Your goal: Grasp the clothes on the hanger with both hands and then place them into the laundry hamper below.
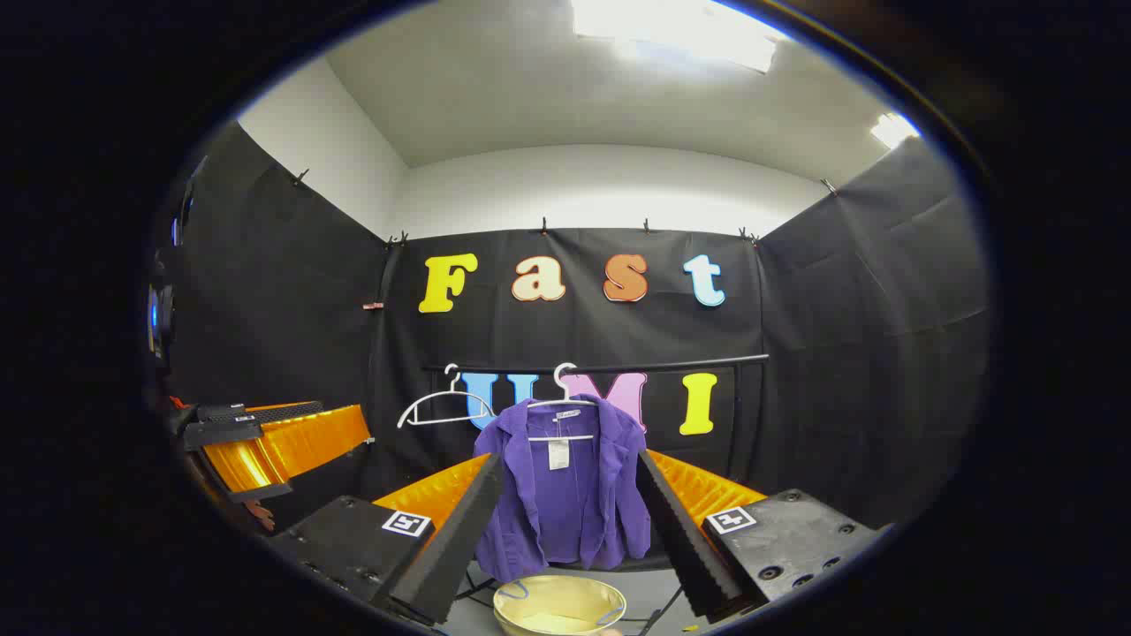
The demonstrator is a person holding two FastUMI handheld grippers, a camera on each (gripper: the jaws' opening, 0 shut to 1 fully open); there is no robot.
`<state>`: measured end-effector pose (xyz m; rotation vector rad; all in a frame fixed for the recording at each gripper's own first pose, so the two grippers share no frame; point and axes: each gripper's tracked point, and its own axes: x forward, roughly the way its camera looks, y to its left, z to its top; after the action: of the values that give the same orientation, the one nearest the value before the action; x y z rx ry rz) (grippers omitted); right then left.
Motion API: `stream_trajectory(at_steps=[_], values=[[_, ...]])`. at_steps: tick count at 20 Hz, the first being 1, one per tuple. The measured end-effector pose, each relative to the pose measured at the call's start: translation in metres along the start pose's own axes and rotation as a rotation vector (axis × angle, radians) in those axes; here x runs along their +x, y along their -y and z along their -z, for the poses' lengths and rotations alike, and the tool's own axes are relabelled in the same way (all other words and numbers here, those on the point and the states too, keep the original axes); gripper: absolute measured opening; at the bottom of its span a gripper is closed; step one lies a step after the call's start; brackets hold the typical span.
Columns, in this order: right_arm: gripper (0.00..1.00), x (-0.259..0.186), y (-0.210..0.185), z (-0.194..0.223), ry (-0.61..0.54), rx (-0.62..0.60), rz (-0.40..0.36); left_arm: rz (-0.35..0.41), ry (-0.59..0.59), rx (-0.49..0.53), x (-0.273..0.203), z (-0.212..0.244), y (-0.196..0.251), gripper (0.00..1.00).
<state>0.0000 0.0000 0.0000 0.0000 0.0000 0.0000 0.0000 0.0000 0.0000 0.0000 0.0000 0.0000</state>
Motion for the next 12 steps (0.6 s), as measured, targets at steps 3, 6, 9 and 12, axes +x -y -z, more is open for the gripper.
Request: stream_trajectory(at_steps=[3,6,9,12], values=[[0.96,-0.002,-0.003,-0.002,0.006,0.010,-0.014,-0.003,0.013,-0.007,-0.001,-0.002,0.001,0.90],[0.99,0.000,-0.003,-0.006,0.010,0.031,-0.025,-0.007,0.004,-0.007,0.000,0.000,-0.002,0.91],[0.99,0.000,0.003,-0.010,0.022,0.029,-0.016,-0.014,-0.012,-0.003,0.002,0.005,-0.004,0.90],[0.96,0.003,0.003,-0.007,0.020,0.025,-0.014,-0.011,-0.024,0.003,0.005,0.009,-0.004,0.90]])
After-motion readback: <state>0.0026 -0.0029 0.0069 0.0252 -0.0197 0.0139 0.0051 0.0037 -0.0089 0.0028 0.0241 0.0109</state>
